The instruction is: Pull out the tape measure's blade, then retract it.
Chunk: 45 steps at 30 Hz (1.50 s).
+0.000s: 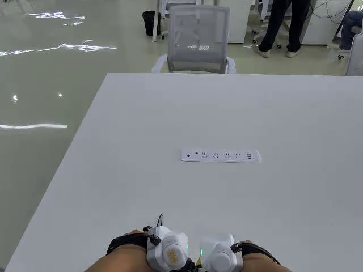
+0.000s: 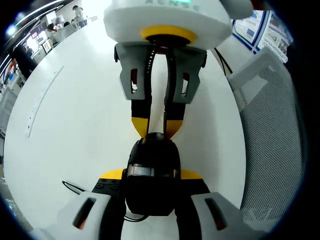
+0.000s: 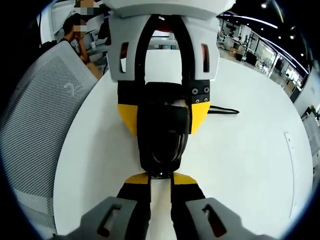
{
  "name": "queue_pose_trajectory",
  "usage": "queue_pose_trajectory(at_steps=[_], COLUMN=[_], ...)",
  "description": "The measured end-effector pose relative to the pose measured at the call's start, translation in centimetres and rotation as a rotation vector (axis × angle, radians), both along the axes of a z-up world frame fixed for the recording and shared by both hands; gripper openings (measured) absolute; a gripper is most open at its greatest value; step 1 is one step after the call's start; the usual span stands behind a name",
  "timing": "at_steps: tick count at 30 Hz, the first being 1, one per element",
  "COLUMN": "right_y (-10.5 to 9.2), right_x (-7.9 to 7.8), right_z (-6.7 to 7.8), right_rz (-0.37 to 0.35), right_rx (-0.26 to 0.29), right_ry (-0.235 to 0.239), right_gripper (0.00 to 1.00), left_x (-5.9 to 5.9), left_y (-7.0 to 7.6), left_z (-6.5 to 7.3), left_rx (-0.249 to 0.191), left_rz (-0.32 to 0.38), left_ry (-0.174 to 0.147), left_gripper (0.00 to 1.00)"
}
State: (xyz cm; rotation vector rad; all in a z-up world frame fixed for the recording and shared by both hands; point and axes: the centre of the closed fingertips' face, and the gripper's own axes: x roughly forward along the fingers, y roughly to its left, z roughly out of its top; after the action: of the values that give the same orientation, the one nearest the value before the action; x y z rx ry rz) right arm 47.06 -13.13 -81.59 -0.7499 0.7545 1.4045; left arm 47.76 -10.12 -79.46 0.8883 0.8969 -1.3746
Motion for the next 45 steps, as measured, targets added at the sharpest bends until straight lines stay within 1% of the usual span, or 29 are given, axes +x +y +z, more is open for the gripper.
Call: queue_pose_trajectory(at_steps=[10, 14, 20, 23, 27, 29, 36, 37, 38, 39, 40, 42, 43, 44, 45], right_y=[-0.2, -0.2, -0.4, -0.5, -0.7, -1.1, -1.3, -2.4, -2.7, -3.9, -4.2, -4.5, -4.6, -4.3, -4.0], right_x=[0.0, 0.0, 0.0, 0.0, 0.0, 0.0, -0.1, -0.2, -1.1, -1.1, -0.9, -1.0, -0.6, -0.7, -0.4], right_z=[-0.1, -0.2, -0.2, -0.3, -0.3, -0.4, -0.4, -0.7, 0.1, 0.7, 0.5, 0.4, -0.1, -0.2, -0.4], right_rz=[0.001, 0.009, 0.000, 0.006, -0.003, -0.020, -0.015, 0.011, 0.013, -0.005, -0.011, -0.003, 0.035, 0.033, 0.041], right_rx=[-0.007, -0.021, -0.034, -0.044, -0.051, -0.059, -0.070, -0.139, -0.085, -0.092, -0.086, -0.087, -0.117, -0.116, -0.118], right_ry=[-0.001, -0.002, 0.007, 0.002, 0.009, 0.020, 0.024, 0.028, 0.034, 0.042, 0.051, 0.045, 0.017, 0.013, 0.000], right_gripper=[0.12, 0.12, 0.12, 0.12, 0.11, 0.11, 0.11, 0.00, 0.00, 0.00, 0.00, 0.00, 0.00, 0.00, 0.00], left_x=[0.1, 0.1, 0.1, 0.1, 0.1, 0.1, 0.2, 0.1, 0.1, 0.1, 0.1, 0.1, 0.1, 0.1, 0.1], left_y=[0.0, 0.0, 0.0, 0.0, 0.0, 0.0, 0.0, 0.0, 0.0, 0.0, 0.0, -0.1, -0.1, -0.1, -0.1], left_z=[-0.1, -0.1, -0.1, -0.1, -0.1, -0.1, -0.2, -0.2, -0.2, -0.2, -0.2, -0.2, -0.2, -0.2, -0.2], left_rx=[-0.007, -0.009, -0.007, -0.007, -0.004, -0.004, -0.005, -0.003, -0.003, -0.005, -0.013, -0.014, -0.010, -0.007, -0.003], left_rz=[0.011, 0.012, 0.012, 0.011, 0.011, 0.013, 0.012, 0.007, 0.008, 0.009, 0.011, 0.014, 0.012, 0.011, 0.009], left_ry=[-0.004, -0.002, -0.003, -0.003, -0.002, -0.001, 0.005, 0.006, 0.006, 0.006, 0.007, 0.010, 0.011, 0.009, 0.007], left_gripper=[0.34, 0.34, 0.33, 0.33, 0.33, 0.33, 0.34, 0.34, 0.34, 0.34, 0.34, 0.34, 0.34, 0.34, 0.34])
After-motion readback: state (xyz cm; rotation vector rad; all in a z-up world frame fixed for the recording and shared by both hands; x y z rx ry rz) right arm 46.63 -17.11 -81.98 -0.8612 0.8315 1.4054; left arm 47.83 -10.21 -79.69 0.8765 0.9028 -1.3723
